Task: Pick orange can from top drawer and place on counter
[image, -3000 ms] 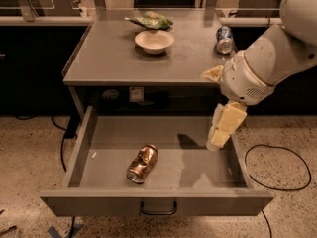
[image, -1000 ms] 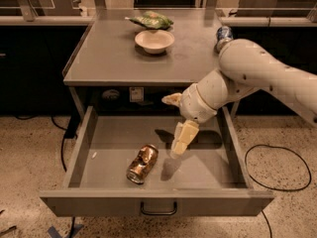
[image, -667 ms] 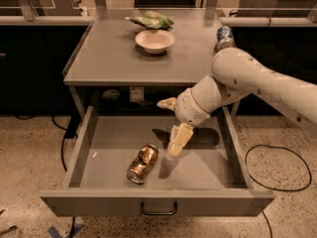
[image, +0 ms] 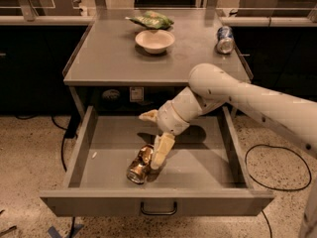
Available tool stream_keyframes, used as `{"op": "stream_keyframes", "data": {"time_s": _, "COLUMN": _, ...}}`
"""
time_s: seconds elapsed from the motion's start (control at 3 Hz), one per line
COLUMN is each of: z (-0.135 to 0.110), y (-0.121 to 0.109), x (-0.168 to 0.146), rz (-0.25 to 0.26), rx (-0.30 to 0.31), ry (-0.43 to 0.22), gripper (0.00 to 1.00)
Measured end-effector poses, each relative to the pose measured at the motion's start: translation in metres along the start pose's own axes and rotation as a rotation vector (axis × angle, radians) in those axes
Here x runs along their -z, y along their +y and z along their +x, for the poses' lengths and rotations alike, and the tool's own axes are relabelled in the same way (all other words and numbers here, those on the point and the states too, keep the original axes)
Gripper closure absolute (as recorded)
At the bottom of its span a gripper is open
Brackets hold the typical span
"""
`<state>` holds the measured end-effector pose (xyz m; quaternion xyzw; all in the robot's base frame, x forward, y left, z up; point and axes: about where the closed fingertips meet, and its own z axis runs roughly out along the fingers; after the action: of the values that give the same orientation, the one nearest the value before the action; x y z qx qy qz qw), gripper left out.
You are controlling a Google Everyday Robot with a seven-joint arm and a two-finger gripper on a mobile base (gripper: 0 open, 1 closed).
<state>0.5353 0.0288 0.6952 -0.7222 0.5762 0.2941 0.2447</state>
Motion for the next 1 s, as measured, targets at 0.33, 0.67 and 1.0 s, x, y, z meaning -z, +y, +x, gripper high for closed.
{"op": "stream_keyframes", "data": {"time_s": 0.33, "z": -0.009, "y": 0.005, "x": -0.02, "rz": -0.04, "rx": 0.013, "ry": -0.023, "gripper": 0.0}}
{"op": "stream_keyframes", "data": {"time_s": 0.67, "z": -0.016, "y": 0.015, "x": -0.031, "rz": -0.07, "rx": 0.017, "ry": -0.038, "gripper": 0.0}}
{"op": "stream_keyframes", "data": {"time_s": 1.0, "z": -0.02, "y": 0.027, "x": -0.04, "rz": -0.097, "rx": 0.022, "ry": -0.029, "gripper": 0.0}}
